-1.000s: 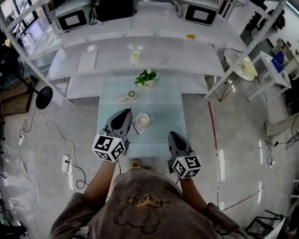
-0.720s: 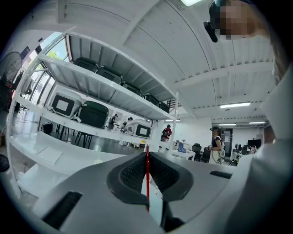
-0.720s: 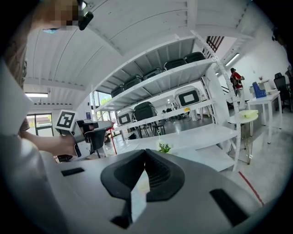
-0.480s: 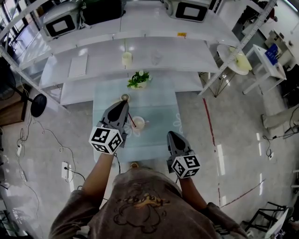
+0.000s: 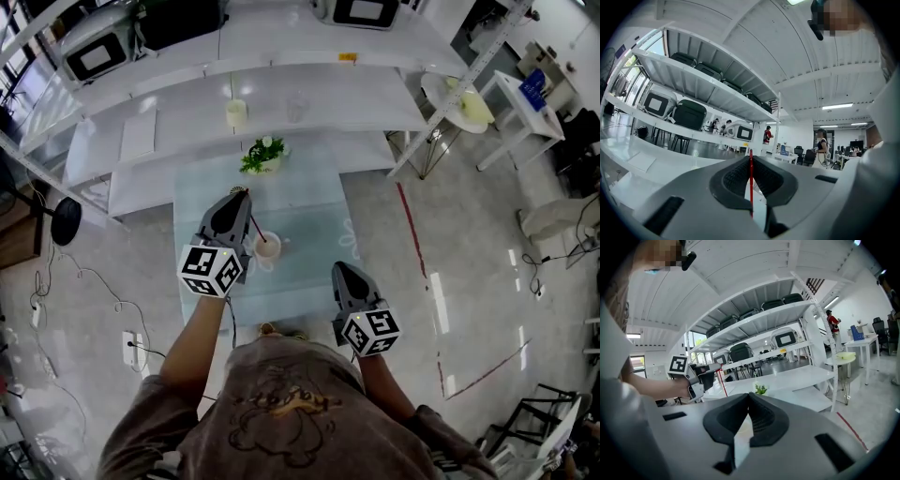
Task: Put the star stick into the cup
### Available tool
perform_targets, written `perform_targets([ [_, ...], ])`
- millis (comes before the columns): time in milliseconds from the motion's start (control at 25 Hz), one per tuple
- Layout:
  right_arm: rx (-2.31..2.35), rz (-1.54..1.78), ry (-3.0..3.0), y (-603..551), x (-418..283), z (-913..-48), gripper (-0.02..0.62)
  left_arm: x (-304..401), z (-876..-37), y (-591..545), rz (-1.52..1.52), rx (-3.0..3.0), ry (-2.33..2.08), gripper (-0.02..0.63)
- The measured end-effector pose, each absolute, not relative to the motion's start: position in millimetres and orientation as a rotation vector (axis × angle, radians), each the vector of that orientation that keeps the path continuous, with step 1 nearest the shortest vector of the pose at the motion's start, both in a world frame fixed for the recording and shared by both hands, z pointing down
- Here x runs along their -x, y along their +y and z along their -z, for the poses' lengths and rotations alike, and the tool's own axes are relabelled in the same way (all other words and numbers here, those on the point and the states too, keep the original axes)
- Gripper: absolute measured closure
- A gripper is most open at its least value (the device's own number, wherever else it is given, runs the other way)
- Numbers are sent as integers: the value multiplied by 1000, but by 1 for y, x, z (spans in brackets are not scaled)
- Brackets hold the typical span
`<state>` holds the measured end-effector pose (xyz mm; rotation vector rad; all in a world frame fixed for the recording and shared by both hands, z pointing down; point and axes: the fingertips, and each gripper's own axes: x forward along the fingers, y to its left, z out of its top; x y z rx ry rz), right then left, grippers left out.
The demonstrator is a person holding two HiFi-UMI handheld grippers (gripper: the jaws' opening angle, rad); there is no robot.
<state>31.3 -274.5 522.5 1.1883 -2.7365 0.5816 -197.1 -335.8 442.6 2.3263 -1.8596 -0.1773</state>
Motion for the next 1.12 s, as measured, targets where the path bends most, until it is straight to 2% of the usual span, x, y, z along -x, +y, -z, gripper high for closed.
perform_targets([
  [1120,-1446,-666,-2564,-247,-87,-549,594,187,-587,-352,67,-2181,-1753,572],
])
